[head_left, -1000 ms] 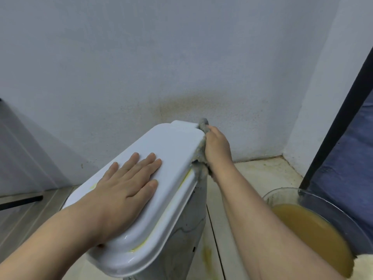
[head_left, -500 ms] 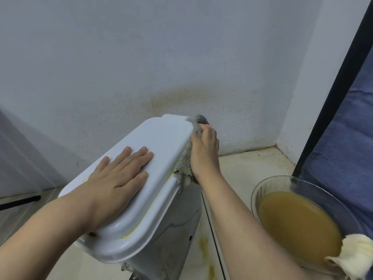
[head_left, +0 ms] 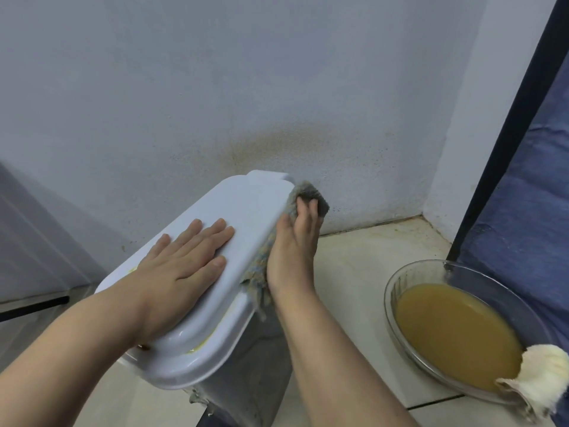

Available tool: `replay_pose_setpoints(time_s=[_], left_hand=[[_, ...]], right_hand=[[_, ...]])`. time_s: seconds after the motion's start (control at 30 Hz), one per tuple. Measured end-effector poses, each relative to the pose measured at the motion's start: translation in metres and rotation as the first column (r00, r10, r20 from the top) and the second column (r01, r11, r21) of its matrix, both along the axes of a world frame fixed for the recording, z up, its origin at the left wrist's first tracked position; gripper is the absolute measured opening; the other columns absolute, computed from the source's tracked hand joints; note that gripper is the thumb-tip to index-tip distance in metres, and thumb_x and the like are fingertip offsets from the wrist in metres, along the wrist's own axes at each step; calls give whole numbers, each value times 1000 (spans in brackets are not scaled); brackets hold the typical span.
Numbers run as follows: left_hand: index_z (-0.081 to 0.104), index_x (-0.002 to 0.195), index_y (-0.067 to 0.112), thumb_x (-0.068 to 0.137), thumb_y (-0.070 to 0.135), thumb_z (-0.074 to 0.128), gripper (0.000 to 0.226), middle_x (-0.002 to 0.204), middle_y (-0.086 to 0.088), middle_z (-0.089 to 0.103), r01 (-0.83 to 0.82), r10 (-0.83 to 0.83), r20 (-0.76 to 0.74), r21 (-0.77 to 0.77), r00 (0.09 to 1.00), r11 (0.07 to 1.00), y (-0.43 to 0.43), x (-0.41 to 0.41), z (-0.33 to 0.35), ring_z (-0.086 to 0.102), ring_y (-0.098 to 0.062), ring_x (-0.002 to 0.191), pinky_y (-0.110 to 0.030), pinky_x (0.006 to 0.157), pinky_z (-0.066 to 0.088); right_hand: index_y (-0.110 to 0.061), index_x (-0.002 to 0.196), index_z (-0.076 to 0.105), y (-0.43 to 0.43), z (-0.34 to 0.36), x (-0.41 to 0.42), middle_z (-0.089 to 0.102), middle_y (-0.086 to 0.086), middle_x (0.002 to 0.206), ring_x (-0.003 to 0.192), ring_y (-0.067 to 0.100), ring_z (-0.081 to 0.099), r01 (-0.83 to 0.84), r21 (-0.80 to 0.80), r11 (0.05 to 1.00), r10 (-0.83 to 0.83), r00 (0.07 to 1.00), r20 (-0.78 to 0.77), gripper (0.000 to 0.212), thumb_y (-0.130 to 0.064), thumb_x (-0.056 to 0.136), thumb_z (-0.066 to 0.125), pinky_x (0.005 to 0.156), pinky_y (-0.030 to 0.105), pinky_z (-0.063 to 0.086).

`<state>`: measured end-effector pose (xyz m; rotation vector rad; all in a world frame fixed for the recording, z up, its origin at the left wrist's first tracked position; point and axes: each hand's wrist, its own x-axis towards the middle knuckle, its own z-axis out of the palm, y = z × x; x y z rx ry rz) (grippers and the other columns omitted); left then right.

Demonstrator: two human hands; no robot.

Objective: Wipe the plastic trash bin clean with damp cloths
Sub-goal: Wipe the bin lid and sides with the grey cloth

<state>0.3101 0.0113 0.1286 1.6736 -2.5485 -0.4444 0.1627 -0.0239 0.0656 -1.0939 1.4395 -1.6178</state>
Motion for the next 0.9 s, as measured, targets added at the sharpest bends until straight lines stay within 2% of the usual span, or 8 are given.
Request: replay_pose_setpoints(time_s=[0.17, 0.3, 0.43, 0.53, 0.6, 0.73, 0.77, 0.9], left_hand=[[-16, 114, 64, 73, 58, 2, 45, 128, 47, -21, 8, -8, -8, -14, 1000, 1000, -1, 1, -2, -24, 18, 128, -19, 113, -14], [-13, 116, 66, 73, 60, 2, 47, 130, 48, -19, 19, -19, -15, -17, 1000, 1000, 0, 3, -3, -24, 19, 128, -16, 111, -14], [-14, 116, 65, 72, 61, 2, 46, 131, 47, -19, 26, -27, -7, -16, 1000, 1000, -1, 3, -1, -23, 16, 132, -17, 112, -13], [-15, 115, 64, 73, 60, 2, 46, 130, 47, -19, 27, -27, -2, -22, 1000, 999, -1, 1, -1, -22, 12, 134, -20, 114, -12], [-15, 115, 63, 74, 59, 2, 45, 130, 46, -19, 25, -25, 5, -37, 1000, 999, -2, 1, -2, -21, 11, 134, -20, 114, -12], [-14, 115, 63, 85, 61, -5, 32, 130, 47, -18, 22, -22, -2, -35, 1000, 999, -1, 3, -4, -22, 14, 132, -16, 112, -13], [-14, 115, 63, 82, 60, -1, 36, 131, 46, -18, 30, -30, -5, -40, 1000, 999, 0, 4, -4, -22, 15, 131, -15, 111, -13], [-13, 116, 63, 80, 61, 2, 38, 133, 46, -16, 29, -29, 2, -8, 1000, 1000, 2, 3, -2, -21, 15, 132, -17, 113, -12]], right_hand=[[-31, 142, 30, 58, -29, 47, 4, -23, 156, 141, -4, 1, 89, -181, 980, -107, 990, -95, 54, -45, 91, 26, 111, 12, 4], [-15, 142, 35, -20, -8, -5, 18, 0, 157, 144, 16, 11, 71, -46, 996, -73, 996, -41, 46, -27, 97, 32, 117, 37, 12], [-15, 123, 51, -65, 11, -36, 47, 4, 134, 125, 25, 40, -32, 76, 997, 35, 999, -41, 33, -26, 99, 30, 106, 43, 31], [-19, 134, 44, -42, 5, -25, 36, 1, 145, 133, 21, 31, 41, 64, 997, -36, 996, -79, 37, -27, 101, 31, 109, 34, 24], [-23, 143, 34, -3, -12, 2, 22, -5, 155, 140, 11, 20, 79, -31, 996, -80, 995, -57, 42, -29, 101, 32, 114, 27, 17], [-64, 130, 22, 86, -26, 66, 8, -34, 151, 140, -8, 11, 102, -213, 972, -113, 993, -41, 40, -62, 90, 21, 111, 16, 17], [-66, 128, 21, 86, -24, 67, 5, -36, 150, 140, -8, 9, 88, -209, 974, -96, 995, -27, 39, -63, 89, 21, 112, 16, 16], [-25, 145, 25, 18, -5, 11, 7, -10, 158, 144, 6, 4, 11, -44, 999, -12, 1000, -27, 44, -22, 102, 31, 117, 30, 9]])
